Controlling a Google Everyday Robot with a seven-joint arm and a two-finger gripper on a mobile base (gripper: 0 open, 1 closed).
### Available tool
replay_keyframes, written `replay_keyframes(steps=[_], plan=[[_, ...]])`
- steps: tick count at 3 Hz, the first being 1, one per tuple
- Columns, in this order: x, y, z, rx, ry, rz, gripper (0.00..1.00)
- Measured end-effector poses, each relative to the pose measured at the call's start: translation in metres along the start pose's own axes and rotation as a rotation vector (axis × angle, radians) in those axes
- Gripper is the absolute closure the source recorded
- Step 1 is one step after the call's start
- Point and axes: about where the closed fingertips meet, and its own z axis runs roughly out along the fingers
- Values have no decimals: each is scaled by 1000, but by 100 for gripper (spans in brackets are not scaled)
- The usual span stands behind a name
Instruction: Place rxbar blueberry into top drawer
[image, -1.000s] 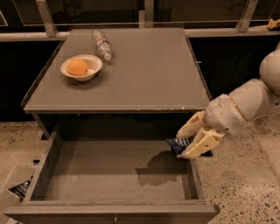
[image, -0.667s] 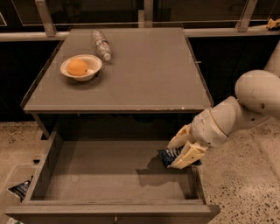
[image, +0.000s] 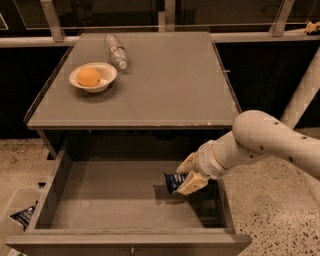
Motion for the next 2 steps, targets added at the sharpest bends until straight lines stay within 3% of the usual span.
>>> replay_keyframes(steps=[1,2], plan=[[-3,-19,-1,73,-12,-1,100],[13,-7,7,56,34,18,100]])
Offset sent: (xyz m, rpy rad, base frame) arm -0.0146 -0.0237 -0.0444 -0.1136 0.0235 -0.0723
